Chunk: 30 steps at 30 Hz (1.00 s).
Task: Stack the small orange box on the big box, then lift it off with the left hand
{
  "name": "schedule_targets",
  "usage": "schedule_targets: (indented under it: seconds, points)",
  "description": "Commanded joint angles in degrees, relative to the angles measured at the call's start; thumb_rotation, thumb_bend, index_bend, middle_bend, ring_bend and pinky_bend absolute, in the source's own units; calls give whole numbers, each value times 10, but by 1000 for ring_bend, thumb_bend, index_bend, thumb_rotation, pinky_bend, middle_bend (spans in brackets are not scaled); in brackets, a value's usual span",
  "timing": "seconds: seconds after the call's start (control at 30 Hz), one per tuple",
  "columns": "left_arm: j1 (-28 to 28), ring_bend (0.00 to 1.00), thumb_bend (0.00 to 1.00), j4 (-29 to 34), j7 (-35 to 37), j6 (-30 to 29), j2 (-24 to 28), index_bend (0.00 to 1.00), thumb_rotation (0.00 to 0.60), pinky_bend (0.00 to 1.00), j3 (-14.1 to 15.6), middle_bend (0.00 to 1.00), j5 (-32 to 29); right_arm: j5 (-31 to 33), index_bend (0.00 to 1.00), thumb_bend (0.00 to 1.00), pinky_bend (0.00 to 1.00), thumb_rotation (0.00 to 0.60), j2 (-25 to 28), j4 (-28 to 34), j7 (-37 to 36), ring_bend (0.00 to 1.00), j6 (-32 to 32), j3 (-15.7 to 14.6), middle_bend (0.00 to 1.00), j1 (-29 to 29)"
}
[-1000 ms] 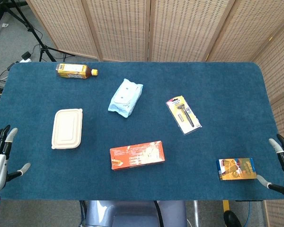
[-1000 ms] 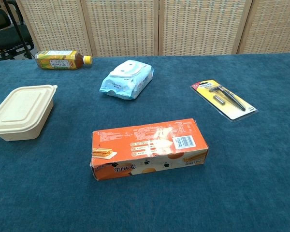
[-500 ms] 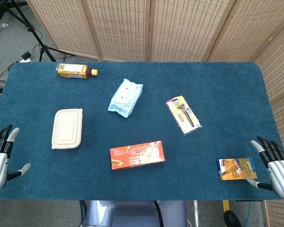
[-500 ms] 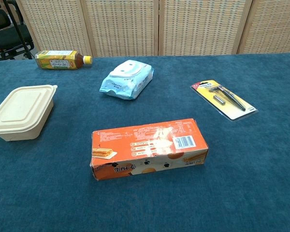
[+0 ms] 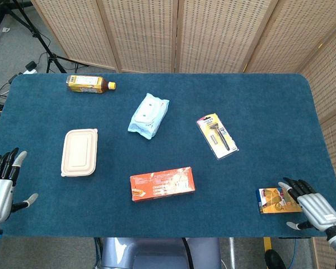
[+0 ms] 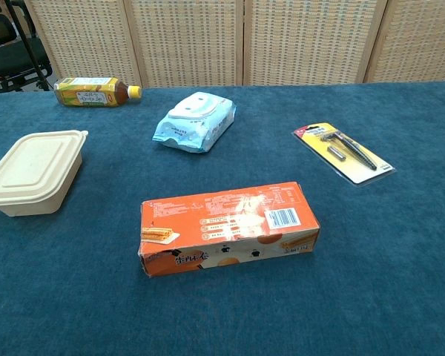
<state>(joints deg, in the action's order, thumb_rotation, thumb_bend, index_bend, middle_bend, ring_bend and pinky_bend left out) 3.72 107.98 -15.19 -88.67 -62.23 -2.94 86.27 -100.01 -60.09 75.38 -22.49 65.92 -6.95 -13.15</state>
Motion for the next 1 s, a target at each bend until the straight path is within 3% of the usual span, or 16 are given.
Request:
schedule_targets:
  seconds: [0.03,0.4,0.43,0.53,0.57,0.6,0.8,1.0]
  points:
    - [0,0,0,0,3,0,1,0,600,0,-1,0,-2,7,0,0,0,600,-19,-8,12,0,-27,-7,0,-17]
    - [0,0,0,0,13,2,6,0,600,0,-3,0,-5,24,25,0,14,600,-83,-66,76,27,-43,9,37,-35]
    - [0,0,0,1,13,2,6,0,600,0,-3,0,-6,26,104,0,100,600,-89,-72,77,132,-43,11,147,-37]
    - [1,0,0,1,13,3,6,0,600,0,-4,0,-7,24,441,0,513,600,-109,-93,83,605,-16,22,579,-38]
    - [1,0,0,1,13,4,7,0,600,0,-4,0,-7,20,508,0,593,600,-116,-101,83,693,-3,25,656,-36]
    - [1,0,0,2,14,4,7,0,600,0,-4,0,-8,14,534,9,619,600,-124,-109,78,720,13,26,682,-35]
    - [1,0,0,3,19,4,10,0,600,0,-5,0,-11,-39,593,126,645,600,-137,-141,18,748,95,19,713,-45]
    - [0,0,0,4,26,5,13,0,600,0,-6,0,-13,-80,592,151,645,600,-101,-68,42,755,143,37,713,-80]
